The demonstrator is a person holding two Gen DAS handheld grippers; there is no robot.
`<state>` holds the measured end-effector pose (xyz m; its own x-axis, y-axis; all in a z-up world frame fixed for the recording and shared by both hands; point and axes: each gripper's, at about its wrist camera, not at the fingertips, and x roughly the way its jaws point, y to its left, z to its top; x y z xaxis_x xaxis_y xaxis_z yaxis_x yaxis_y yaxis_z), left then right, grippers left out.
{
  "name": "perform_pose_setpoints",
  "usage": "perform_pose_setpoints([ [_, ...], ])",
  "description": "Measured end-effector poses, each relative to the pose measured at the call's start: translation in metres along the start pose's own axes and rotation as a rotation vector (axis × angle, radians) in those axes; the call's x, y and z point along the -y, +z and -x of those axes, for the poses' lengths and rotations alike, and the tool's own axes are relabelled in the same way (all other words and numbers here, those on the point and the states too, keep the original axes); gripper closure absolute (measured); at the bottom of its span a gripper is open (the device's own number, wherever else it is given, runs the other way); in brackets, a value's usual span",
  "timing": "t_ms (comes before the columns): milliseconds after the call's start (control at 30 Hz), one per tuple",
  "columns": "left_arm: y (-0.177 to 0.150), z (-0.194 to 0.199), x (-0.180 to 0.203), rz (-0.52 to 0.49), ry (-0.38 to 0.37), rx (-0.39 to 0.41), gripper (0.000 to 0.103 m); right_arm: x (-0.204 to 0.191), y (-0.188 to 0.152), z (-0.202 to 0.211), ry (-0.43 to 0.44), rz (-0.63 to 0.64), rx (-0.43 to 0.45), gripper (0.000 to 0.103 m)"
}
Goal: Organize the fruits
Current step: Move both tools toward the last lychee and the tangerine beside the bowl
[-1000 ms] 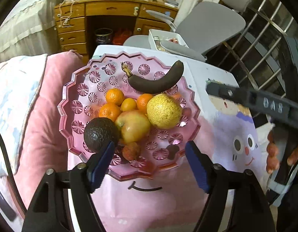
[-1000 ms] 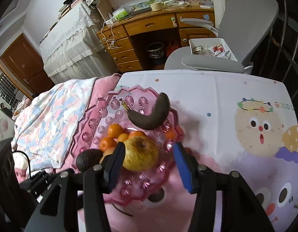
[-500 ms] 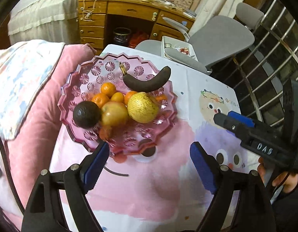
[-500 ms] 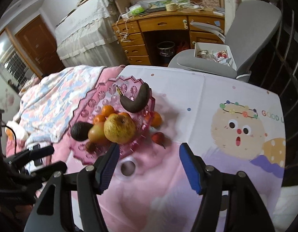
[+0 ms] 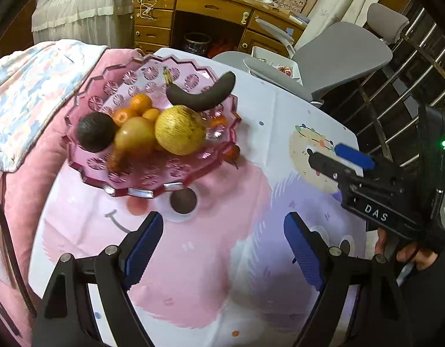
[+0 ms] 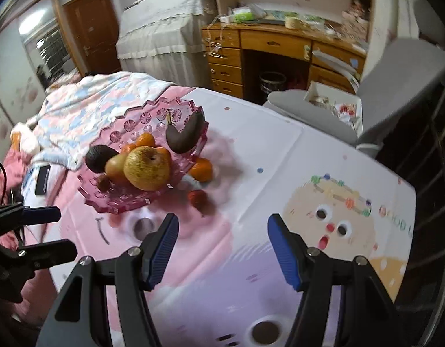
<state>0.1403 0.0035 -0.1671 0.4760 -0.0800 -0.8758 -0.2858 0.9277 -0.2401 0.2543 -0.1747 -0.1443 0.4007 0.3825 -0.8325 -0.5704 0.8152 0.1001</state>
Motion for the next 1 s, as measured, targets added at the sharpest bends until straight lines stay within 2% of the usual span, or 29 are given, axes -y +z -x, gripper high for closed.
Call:
perform_pose_setpoints([
  [167, -0.001, -0.025, 0.014, 0.051, 0.017, 0.046, 0.018, 0.019, 0.008, -0.012, 0.027, 0.106, 0.029, 0.038],
  [433, 0.007, -0.077, 0.038, 0.114, 0.1, 0.111, 0.018, 0.042, 0.028, -0.045, 0.108, 0.263, 0.07, 0.039],
  [567, 0.012, -0.101, 0.046, 0.157, 0.1, 0.138, 0.018, 0.047, 0.036, -0.069, 0.153, 0.347, 0.075, 0.039],
  [800, 0.014, -0.138, 0.051, 0.216, 0.141, 0.178, 0.019, 0.052, 0.047, -0.111, 0.26, 0.422, 0.066, 0.039],
  [833, 0.014, -0.14, 0.05, 0.218, 0.148, 0.183, 0.021, 0.052, 0.048, -0.116, 0.273, 0.428, 0.066, 0.039],
  [1000, 0.019, -0.154, 0.047, 0.238, 0.21, 0.229, 0.024, 0.047, 0.059, -0.139, 0.335, 0.447, 0.052, 0.039],
])
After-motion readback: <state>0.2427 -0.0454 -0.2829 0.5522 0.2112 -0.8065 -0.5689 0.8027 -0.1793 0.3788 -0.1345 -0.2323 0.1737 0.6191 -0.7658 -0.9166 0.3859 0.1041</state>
